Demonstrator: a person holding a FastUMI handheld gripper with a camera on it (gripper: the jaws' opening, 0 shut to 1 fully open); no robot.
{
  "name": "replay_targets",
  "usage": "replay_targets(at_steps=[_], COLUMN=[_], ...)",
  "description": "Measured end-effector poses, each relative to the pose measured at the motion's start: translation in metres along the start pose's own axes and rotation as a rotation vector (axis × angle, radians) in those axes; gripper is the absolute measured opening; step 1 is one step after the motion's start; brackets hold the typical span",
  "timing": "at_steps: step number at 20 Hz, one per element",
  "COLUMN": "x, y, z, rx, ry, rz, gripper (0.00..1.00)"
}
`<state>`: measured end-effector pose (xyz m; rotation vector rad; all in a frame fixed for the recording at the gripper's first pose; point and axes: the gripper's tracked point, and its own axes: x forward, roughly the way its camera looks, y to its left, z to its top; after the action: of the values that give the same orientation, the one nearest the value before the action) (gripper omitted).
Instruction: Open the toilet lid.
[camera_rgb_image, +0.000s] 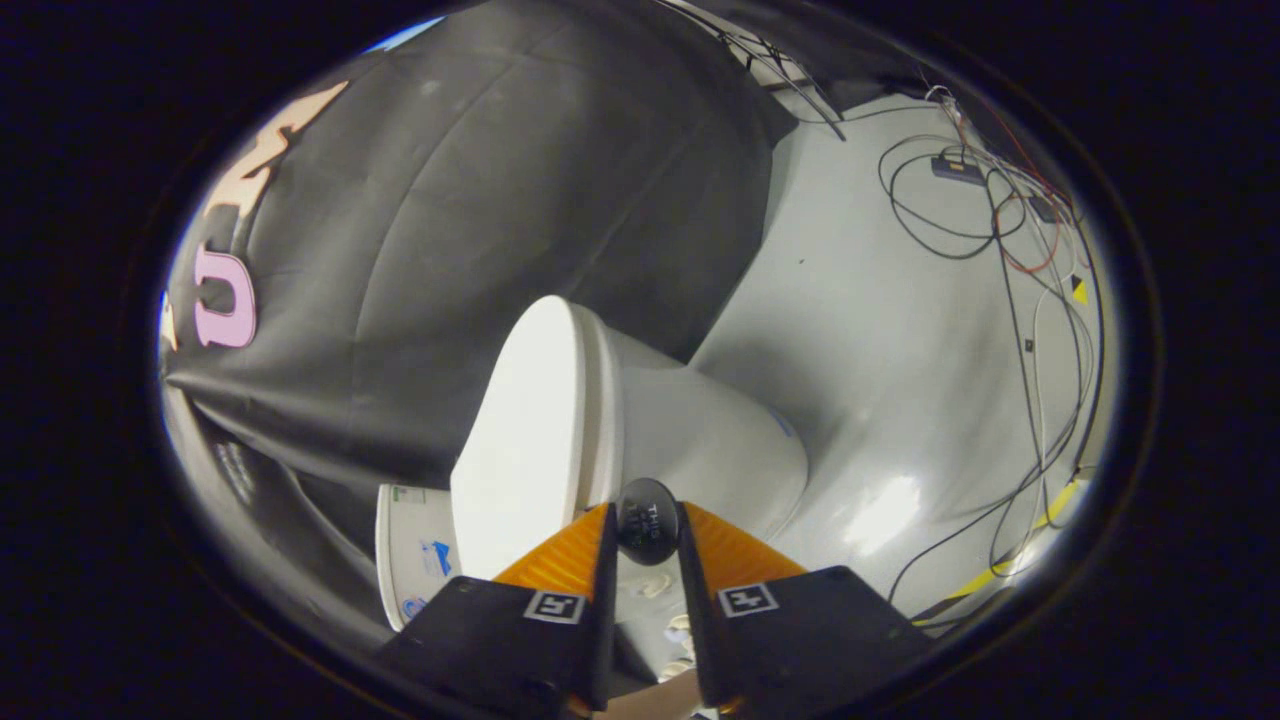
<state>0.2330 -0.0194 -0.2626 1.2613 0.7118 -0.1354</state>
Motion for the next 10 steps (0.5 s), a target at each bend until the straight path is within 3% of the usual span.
replay_targets(at_steps=[2, 5, 10], x=[-0.003, -0.013, -0.021], y=[0.003, 0.016, 0.021], z=[0.0, 0.0, 0.004], rx=[0.018, 0.09, -0.1], ry=[0.012, 0.016, -0.028], rz=[0.027, 0.061, -0.072], gripper=[0.27, 0.02, 0.0])
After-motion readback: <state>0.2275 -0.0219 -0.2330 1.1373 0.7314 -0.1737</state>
